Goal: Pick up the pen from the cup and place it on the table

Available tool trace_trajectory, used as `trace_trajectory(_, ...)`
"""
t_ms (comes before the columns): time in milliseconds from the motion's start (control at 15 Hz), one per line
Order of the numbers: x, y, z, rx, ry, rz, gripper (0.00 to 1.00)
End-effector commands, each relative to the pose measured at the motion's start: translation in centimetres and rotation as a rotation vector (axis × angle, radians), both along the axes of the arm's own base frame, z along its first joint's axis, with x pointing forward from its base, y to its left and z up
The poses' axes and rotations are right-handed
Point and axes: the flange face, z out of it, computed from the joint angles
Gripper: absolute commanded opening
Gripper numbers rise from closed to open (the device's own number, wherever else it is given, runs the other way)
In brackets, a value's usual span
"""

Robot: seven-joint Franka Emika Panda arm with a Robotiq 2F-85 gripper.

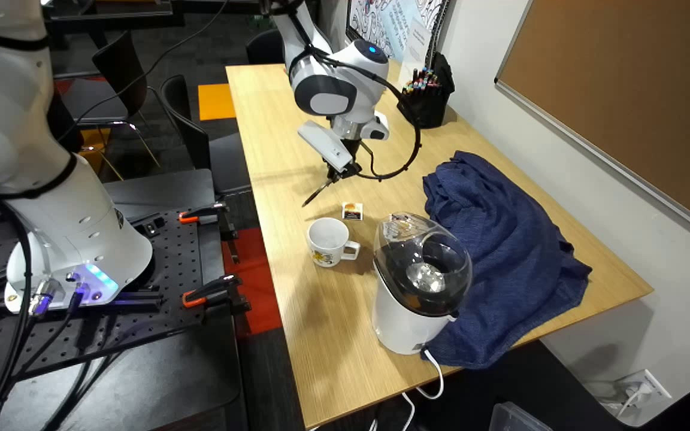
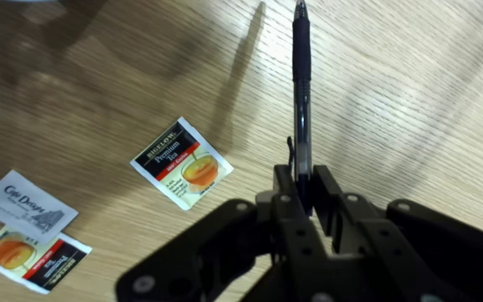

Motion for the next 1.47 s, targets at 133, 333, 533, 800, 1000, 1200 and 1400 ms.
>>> trace_trajectory(133,1.7,0.6,-2.0,-0.032,0.036,-0.006,0.43)
trace_trajectory(333,1.5,0.5,-1.8,-0.045,0.025,-0.011,0.63)
trace_trajectory(533,0.7,0.2,-0.7,-0.048,0.003,-0.006,0.87)
trace_trajectory(800,-1.5,-0.5,2.0,-0.051,-0.049,-0.003,1.00)
trace_trajectory(1000,-4.3,-1.4,4.5,-0.058,-0.100,-0.003,1.00)
trace_trajectory(1200,-7.4,-2.3,6.9,-0.065,-0.149,-0.011,1.00)
trace_trajectory(1400,-10.3,-3.1,9.2,-0.053,-0.204,-0.024,1.00)
